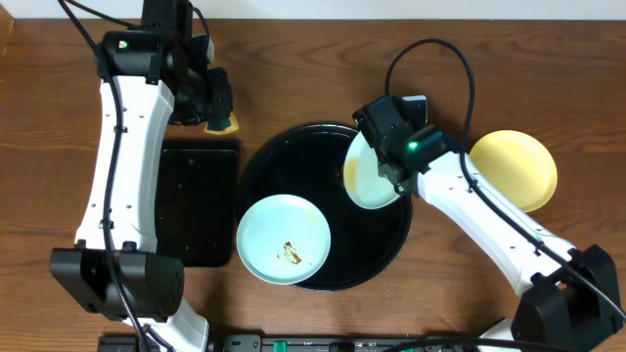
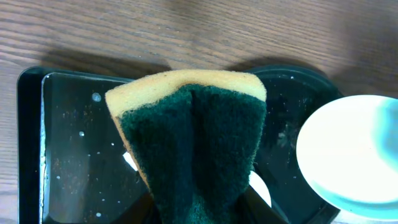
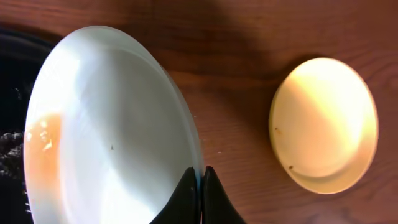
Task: Clean dirty plates on tray and stack at the side
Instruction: 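Lift the blue plate with the right gripper off the round tray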
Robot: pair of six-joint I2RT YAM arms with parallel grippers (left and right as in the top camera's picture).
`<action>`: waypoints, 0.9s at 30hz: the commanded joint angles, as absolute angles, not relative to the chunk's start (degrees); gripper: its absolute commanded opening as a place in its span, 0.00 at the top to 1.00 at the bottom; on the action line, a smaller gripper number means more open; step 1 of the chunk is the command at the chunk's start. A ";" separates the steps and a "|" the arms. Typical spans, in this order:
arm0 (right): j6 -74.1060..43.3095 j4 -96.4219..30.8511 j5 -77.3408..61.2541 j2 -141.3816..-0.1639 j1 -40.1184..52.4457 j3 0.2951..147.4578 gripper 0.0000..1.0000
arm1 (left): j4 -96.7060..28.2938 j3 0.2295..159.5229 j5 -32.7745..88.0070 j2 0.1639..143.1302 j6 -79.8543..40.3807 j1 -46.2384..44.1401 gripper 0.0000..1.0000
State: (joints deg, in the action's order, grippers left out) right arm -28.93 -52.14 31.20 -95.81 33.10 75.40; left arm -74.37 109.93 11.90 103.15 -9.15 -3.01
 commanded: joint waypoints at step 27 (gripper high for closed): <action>-9.72 -55.07 61.43 -96.23 45.60 85.80 0.99 | -73.67 110.50 12.67 103.31 -8.60 -2.79 0.70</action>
